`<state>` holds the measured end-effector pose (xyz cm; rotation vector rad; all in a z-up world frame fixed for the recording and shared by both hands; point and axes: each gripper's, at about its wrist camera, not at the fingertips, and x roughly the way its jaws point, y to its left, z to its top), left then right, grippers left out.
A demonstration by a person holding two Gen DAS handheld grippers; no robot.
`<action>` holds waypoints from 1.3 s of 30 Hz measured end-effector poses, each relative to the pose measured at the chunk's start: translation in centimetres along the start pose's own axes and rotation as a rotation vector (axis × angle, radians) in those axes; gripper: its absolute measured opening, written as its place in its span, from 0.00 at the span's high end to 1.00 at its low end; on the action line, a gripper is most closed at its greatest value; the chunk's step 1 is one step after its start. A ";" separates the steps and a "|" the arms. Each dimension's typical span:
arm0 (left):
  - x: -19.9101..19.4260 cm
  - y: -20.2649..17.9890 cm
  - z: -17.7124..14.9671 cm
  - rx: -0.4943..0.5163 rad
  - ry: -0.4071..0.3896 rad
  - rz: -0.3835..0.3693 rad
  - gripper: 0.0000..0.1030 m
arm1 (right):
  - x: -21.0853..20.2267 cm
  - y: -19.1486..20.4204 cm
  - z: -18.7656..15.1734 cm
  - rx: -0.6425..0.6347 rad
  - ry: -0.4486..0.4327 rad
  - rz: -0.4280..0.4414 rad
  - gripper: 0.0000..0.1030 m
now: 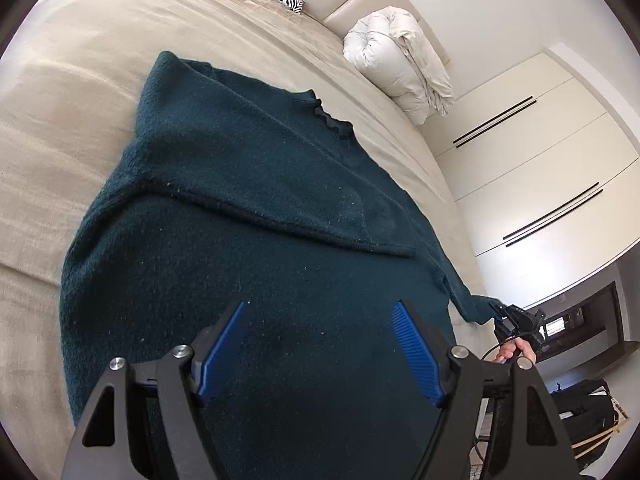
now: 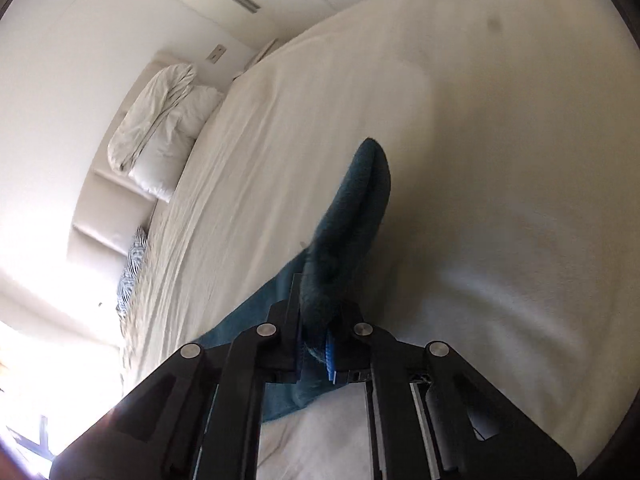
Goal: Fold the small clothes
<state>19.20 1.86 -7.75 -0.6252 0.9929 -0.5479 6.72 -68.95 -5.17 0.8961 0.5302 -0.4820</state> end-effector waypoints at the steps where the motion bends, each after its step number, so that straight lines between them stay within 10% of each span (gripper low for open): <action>1: 0.0 -0.1 0.2 -0.002 -0.004 -0.007 0.26 | -0.1 2.8 -0.6 -0.088 0.005 0.005 0.93; 7: 0.6 -1.3 1.7 -0.017 -0.009 -0.072 0.26 | 0.2 21.2 -11.7 -0.691 0.086 0.067 0.93; 13: 3.1 -2.7 3.0 -0.052 0.035 -0.150 0.26 | 2.8 28.3 -27.0 -1.024 0.216 0.082 0.93; 21: 8.7 -4.0 4.2 -0.116 0.165 -0.207 0.19 | 5.3 26.5 -33.9 -1.014 0.319 0.075 0.88; 25: 10.8 -4.7 3.8 -0.141 0.227 -0.208 0.19 | 3.3 24.1 -34.6 -0.987 0.346 0.140 0.72; 28: 11.9 -5.1 3.6 -0.134 0.248 -0.197 0.24 | 2.2 23.3 -34.4 -0.949 0.356 0.171 0.42; 34: 13.3 -5.0 3.0 -0.130 0.308 -0.161 0.89 | -0.6 19.6 -32.4 -0.800 0.428 0.207 0.41; 39: 10.4 -5.8 4.3 -0.069 0.233 -0.130 0.92 | -1.3 15.8 -29.5 -0.605 0.473 0.251 0.41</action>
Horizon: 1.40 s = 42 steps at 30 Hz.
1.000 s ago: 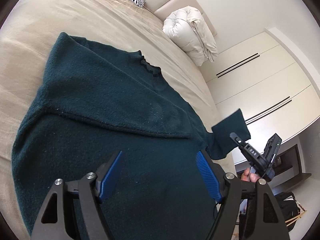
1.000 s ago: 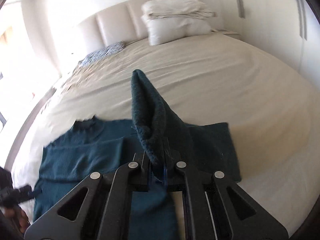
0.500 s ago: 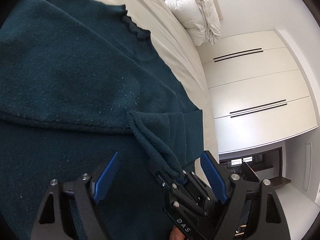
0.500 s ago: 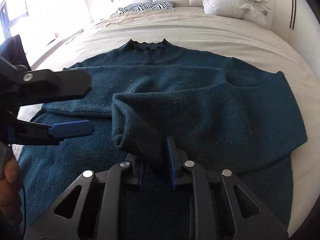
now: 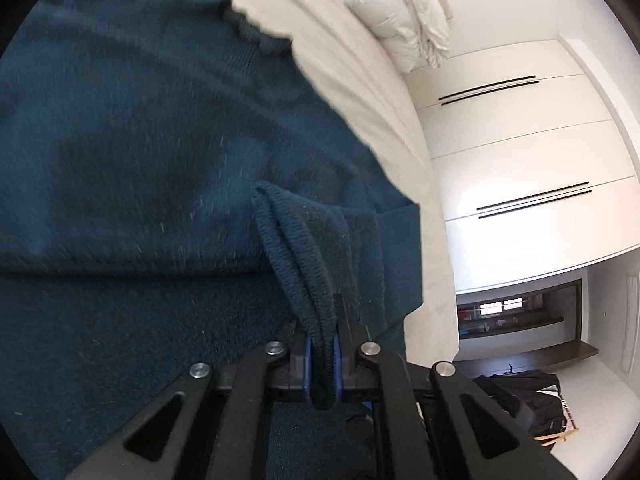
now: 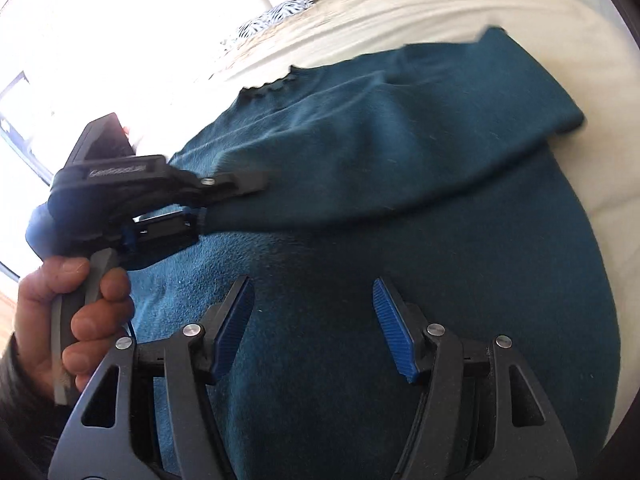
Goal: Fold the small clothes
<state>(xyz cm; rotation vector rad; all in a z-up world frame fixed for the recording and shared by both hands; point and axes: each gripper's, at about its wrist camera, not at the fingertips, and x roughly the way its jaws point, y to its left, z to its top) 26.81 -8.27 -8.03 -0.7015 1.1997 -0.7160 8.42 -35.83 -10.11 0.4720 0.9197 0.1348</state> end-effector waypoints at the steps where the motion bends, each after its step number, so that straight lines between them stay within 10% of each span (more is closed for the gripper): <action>1: -1.0 -0.5 0.4 0.021 -0.024 0.006 0.92 | -0.5 -1.0 -0.3 0.033 -0.007 0.011 0.41; 14: -12.2 1.1 3.9 0.085 -0.241 0.082 0.92 | -0.1 -4.0 -0.6 0.163 -0.024 0.068 0.41; 42: -7.8 10.1 5.8 -0.044 -0.192 0.172 0.91 | 0.8 -10.4 7.3 0.517 -0.096 0.285 0.41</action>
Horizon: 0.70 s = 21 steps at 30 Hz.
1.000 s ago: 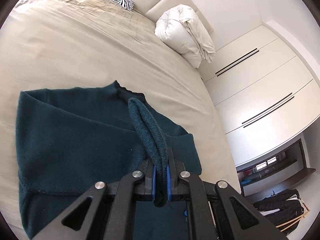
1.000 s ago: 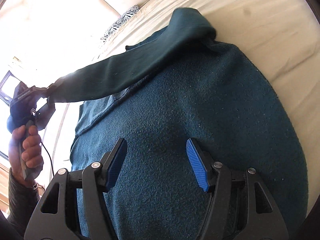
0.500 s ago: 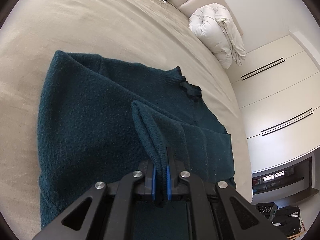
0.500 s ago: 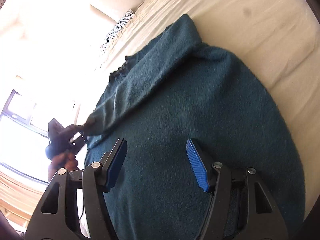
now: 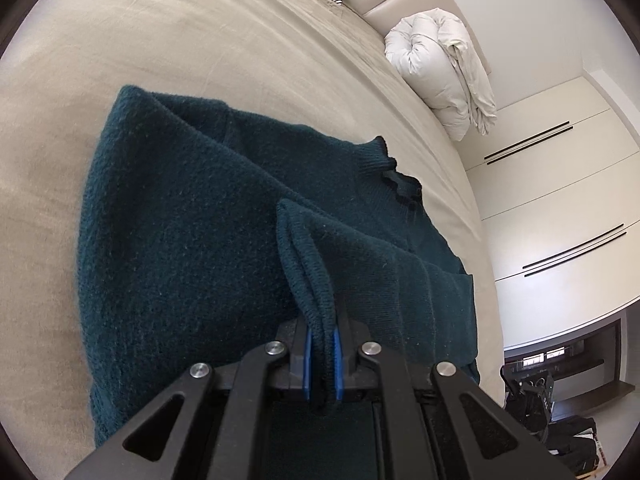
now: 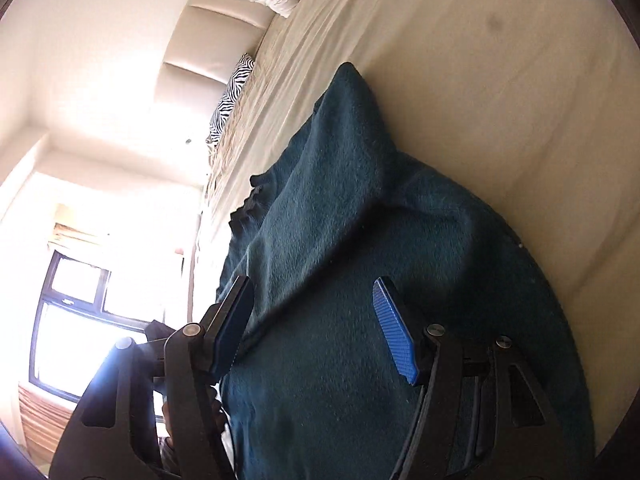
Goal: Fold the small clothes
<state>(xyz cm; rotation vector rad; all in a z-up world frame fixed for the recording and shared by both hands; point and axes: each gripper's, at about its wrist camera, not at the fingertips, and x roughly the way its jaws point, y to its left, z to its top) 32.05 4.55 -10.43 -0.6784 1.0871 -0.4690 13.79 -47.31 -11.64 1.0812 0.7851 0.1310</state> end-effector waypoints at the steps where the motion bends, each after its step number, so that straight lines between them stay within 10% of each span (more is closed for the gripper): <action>1: 0.0 0.0 0.0 0.004 -0.003 0.004 0.90 | 0.4 -0.1 0.6 0.017 -0.013 -0.001 0.41; 9: 0.5 -1.3 -0.5 0.068 -0.039 0.089 0.89 | 1.1 -1.2 3.7 0.110 -0.088 0.034 0.41; 21: 2.4 -7.3 -2.5 0.414 -0.103 0.488 0.88 | 1.2 -2.0 3.9 0.127 -0.142 0.024 0.42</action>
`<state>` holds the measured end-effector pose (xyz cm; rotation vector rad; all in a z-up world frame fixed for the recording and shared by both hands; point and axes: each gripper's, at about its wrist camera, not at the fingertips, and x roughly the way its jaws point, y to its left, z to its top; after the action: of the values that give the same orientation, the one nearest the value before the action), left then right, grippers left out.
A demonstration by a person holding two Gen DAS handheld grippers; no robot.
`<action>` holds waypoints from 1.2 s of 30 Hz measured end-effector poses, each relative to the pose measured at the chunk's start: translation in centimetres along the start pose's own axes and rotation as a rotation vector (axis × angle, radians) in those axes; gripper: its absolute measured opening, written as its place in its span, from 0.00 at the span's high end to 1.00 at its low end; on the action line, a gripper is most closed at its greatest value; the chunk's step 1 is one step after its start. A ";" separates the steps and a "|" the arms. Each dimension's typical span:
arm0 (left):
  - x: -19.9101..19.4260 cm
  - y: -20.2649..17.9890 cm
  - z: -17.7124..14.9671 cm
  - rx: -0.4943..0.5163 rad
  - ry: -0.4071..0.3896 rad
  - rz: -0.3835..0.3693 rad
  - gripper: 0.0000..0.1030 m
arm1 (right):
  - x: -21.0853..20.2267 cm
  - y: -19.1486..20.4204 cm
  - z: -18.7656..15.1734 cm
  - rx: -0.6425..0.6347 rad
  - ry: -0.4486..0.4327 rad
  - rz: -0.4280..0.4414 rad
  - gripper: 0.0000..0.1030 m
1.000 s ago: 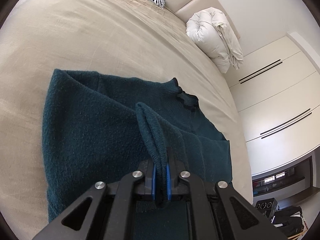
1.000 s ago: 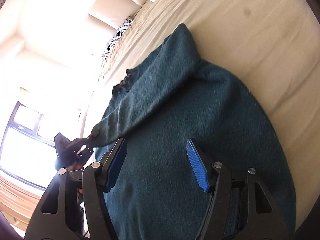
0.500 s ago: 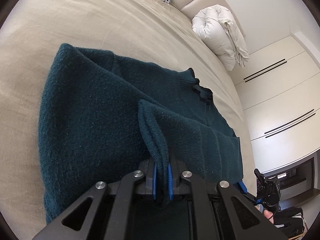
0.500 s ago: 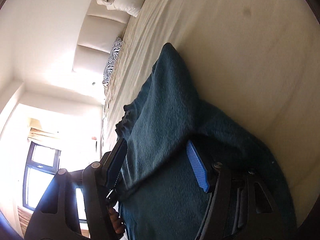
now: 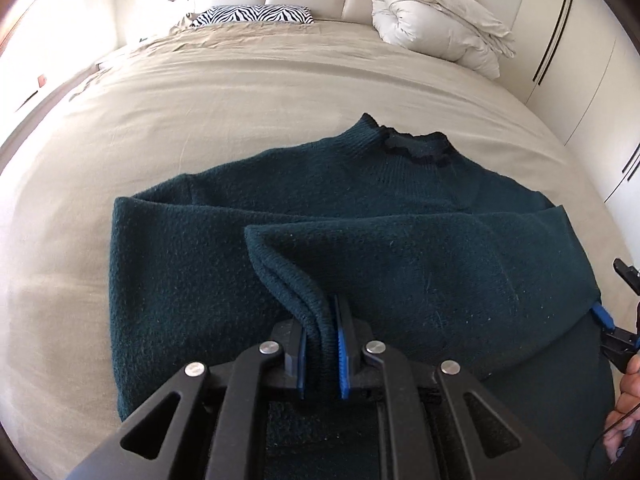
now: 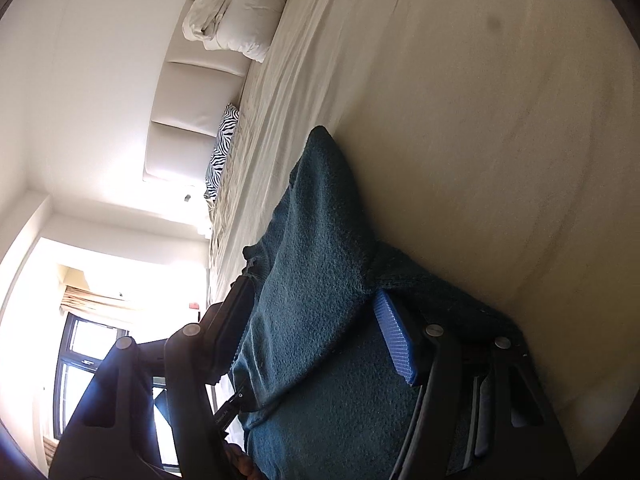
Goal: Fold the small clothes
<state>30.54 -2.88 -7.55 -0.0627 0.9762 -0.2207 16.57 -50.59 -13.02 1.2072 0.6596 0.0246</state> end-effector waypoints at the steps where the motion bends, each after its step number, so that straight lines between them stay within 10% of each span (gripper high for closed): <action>1: 0.1 0.4 0.0 -0.009 0.001 -0.013 0.88 | 0.0 0.0 0.0 0.001 0.000 -0.002 0.42; 19: 1.0 6.4 -0.8 -0.207 0.039 -0.331 0.86 | -6.8 0.9 3.6 -0.036 -0.030 0.037 0.39; 36: 1.8 8.4 -2.1 -0.291 -0.010 -0.473 0.88 | 6.4 6.0 8.3 -0.173 0.150 -0.006 0.39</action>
<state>31.14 5.04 -11.49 -0.5642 0.9680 -0.5103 27.71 -53.16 -9.14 1.0428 0.7760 0.1658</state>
